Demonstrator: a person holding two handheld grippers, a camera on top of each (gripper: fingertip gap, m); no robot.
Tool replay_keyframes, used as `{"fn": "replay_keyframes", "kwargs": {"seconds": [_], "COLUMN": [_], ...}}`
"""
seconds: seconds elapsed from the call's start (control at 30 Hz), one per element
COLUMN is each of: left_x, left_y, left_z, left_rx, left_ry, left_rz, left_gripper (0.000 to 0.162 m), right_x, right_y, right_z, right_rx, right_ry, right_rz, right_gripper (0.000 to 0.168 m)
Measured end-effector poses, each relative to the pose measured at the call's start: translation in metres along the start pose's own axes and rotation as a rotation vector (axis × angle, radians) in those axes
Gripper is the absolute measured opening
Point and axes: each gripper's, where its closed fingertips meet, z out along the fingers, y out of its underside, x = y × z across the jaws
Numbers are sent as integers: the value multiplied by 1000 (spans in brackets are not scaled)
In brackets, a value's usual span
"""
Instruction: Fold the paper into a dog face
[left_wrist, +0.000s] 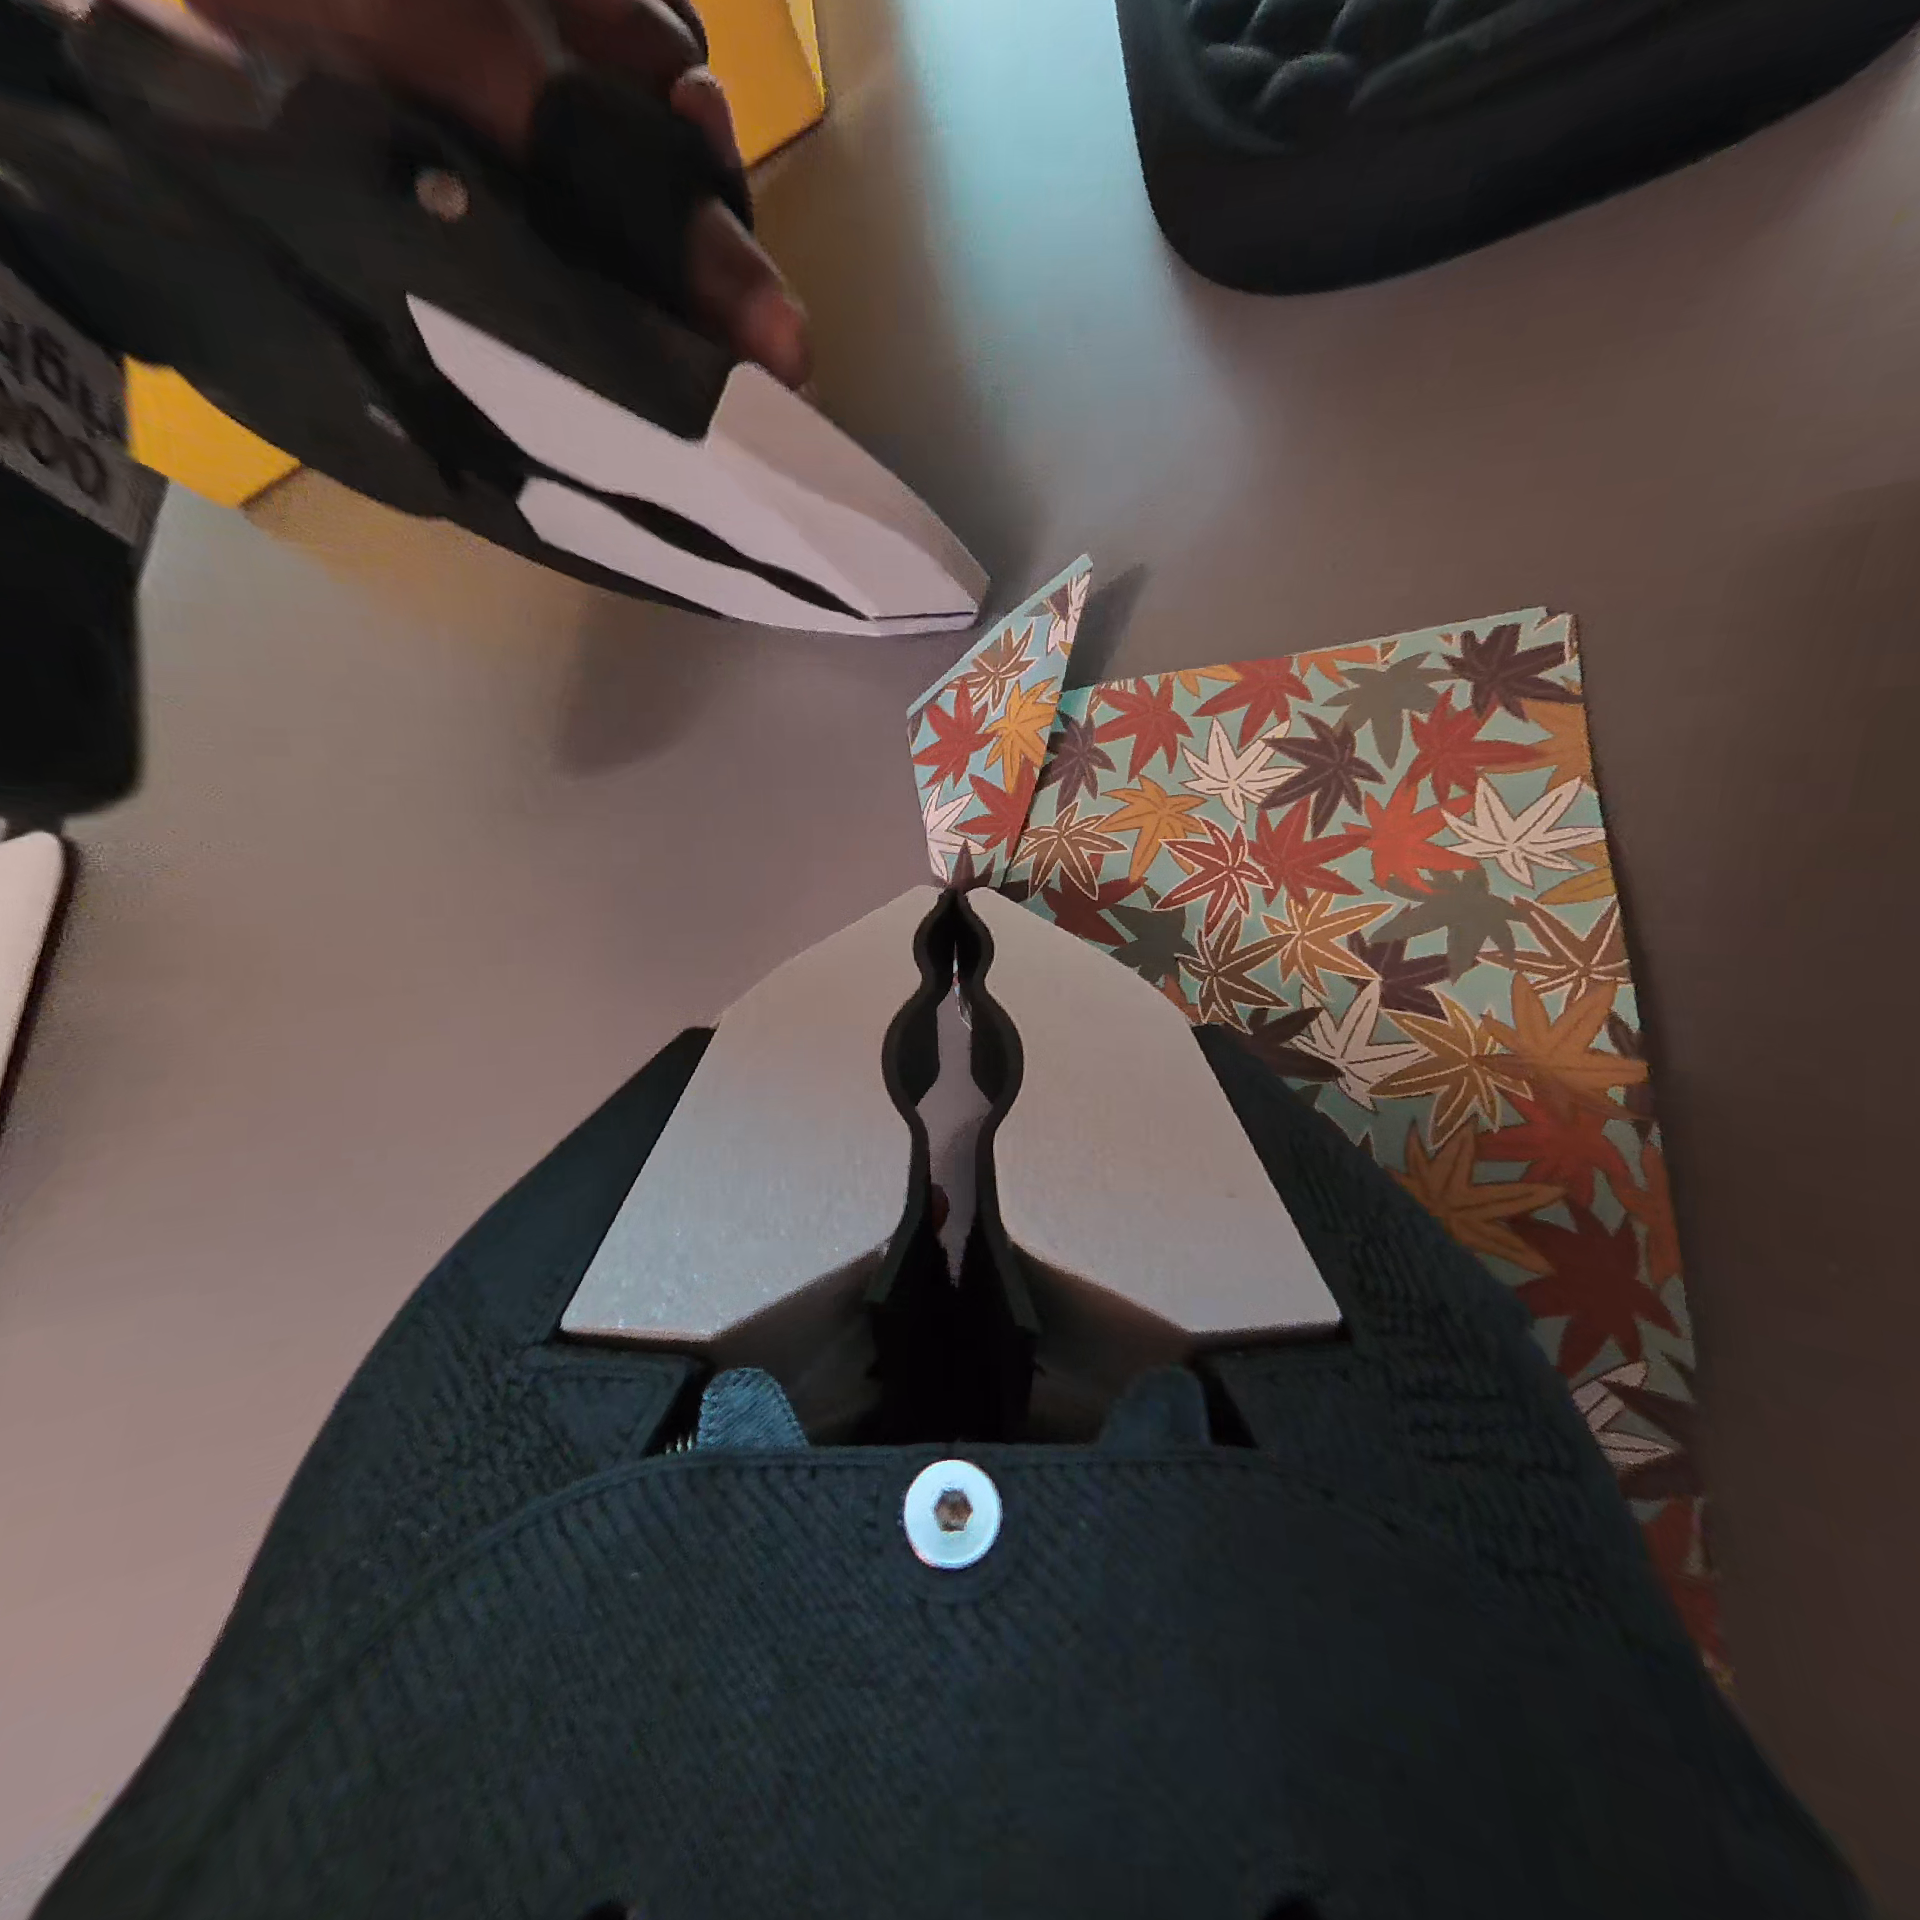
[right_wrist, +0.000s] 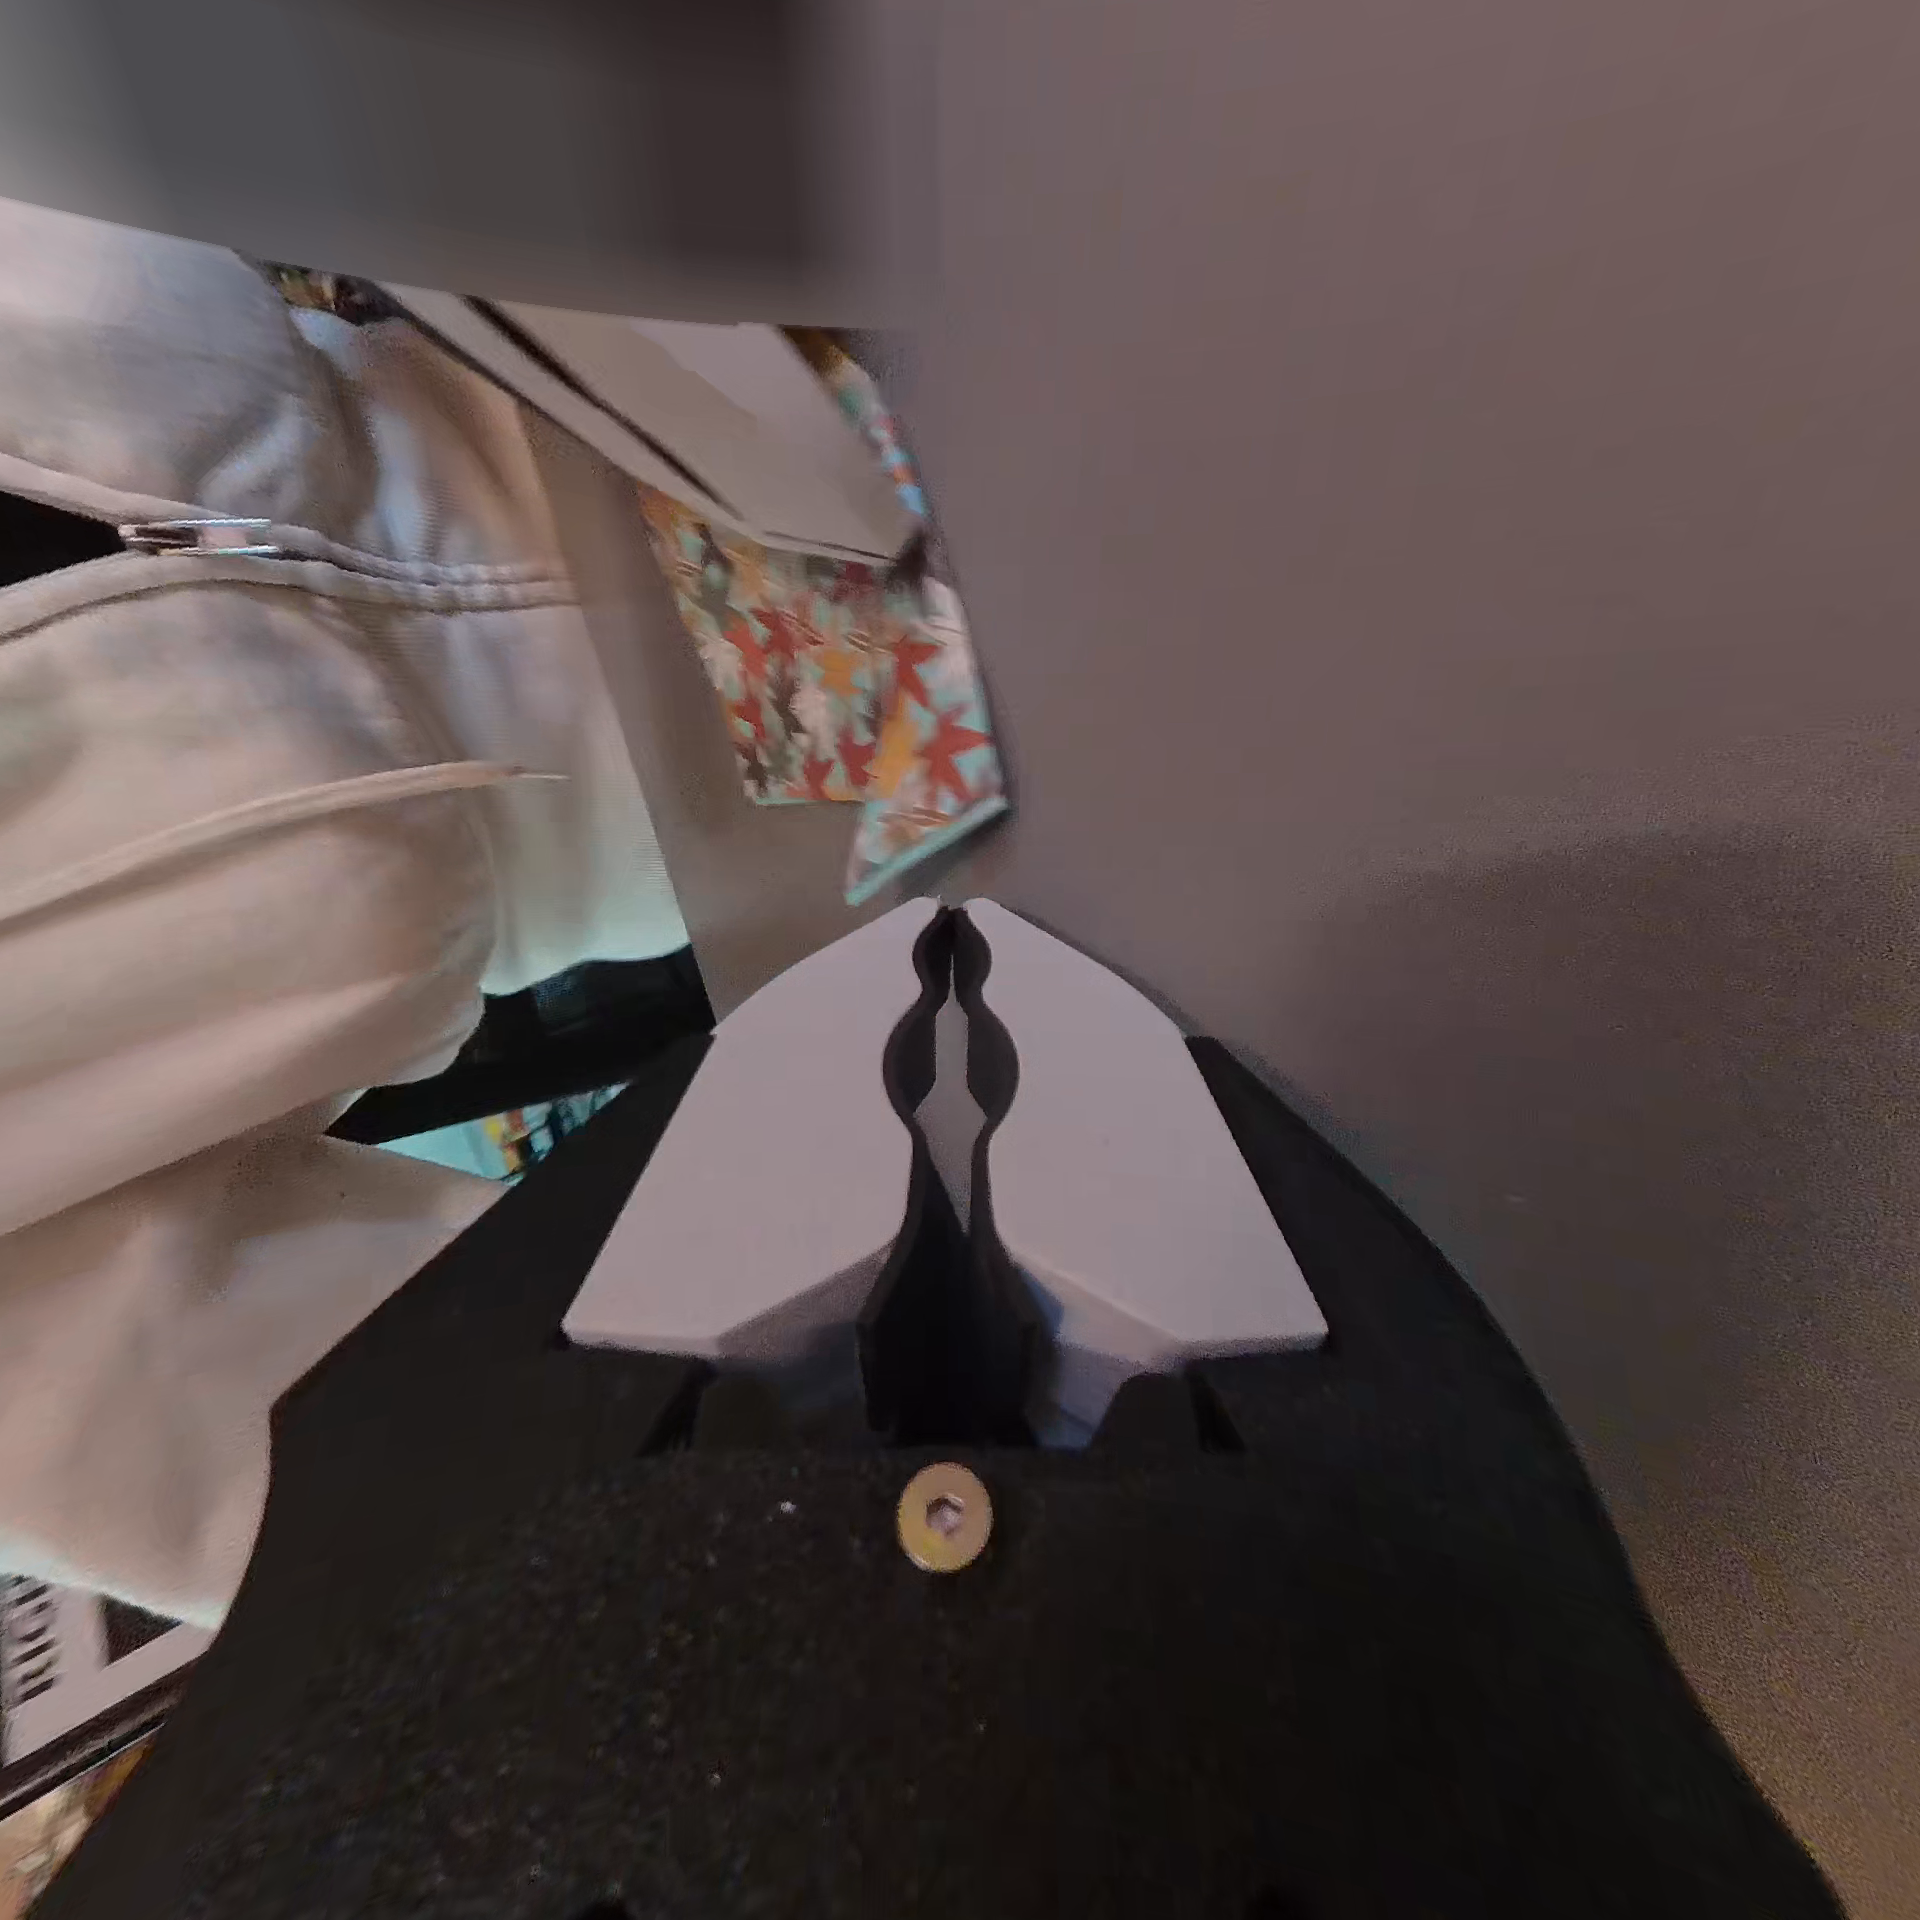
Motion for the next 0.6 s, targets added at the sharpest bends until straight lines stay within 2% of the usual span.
{"fn": "replay_keyframes", "kwargs": {"seconds": [0.07,0.2,0.27,0.37,0.47,0.6], "left_x": [0,-19,-26,-28,-16,-6], "left_y": [0,-2,-5,-11,-15,-1], "left_z": [-2,-26,-37,-32,-14,2], "left_rx": [8,104,142,132,54,-66], "left_ry": [18,-18,-37,-68,-39,-14], "left_rz": [-17,-109,-143,-126,-61,12], "left_gripper": [0,0,0,0,0,0], "right_x": [-22,-35,-33,-28,-20,-16], "right_y": [-13,-38,-43,-51,-50,-52], "right_z": [-5,-14,-6,5,16,17], "right_rx": [135,364,370,364,327,367], "right_ry": [-41,107,137,131,157,169], "right_rz": [-87,-277,-330,-330,-331,-314], "right_gripper": [0,0,1,2,1,1]}}
